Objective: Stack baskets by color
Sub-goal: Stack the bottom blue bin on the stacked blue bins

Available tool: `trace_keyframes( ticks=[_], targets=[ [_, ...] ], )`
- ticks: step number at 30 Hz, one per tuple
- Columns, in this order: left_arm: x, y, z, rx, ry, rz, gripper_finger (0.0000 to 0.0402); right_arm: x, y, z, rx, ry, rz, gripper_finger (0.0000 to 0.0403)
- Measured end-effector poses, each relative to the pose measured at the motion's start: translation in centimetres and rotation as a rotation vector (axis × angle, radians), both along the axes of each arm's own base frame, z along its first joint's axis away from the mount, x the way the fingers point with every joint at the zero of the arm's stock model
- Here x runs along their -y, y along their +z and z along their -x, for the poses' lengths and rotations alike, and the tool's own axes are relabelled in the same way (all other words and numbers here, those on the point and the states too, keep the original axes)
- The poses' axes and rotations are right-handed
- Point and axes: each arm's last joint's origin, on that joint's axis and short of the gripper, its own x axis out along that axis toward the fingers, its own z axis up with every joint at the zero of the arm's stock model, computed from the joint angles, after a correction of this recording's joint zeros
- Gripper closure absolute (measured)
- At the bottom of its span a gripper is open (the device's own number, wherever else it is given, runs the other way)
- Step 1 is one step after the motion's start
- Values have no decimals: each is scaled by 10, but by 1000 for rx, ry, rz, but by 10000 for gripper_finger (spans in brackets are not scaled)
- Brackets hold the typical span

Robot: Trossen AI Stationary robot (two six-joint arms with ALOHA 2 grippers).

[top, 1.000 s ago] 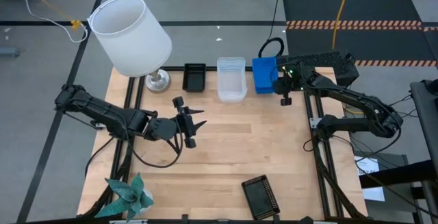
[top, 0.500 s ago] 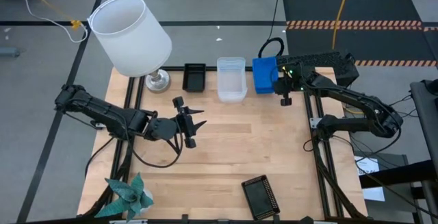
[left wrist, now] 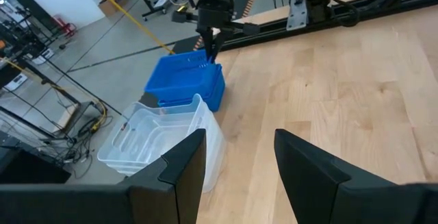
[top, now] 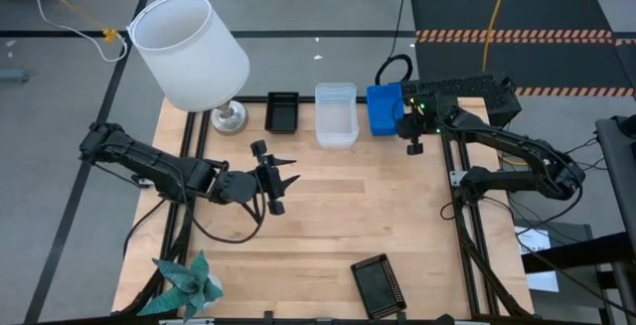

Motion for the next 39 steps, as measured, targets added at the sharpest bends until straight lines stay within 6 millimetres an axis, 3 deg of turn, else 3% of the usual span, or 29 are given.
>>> trace_keyframes(
  ticks=[7, 20, 39],
  targets=[
    [0, 0, 0, 0, 0, 0, 224, 0, 0, 0, 8, -14, -11, 381],
    [0, -2, 1, -15, 3, 2, 224, 0, 0, 0, 33, -56, -42, 321],
    [0, -2, 1, -8, 8, 14, 224, 1, 2, -2, 85, -105, -49, 284]
  ],
)
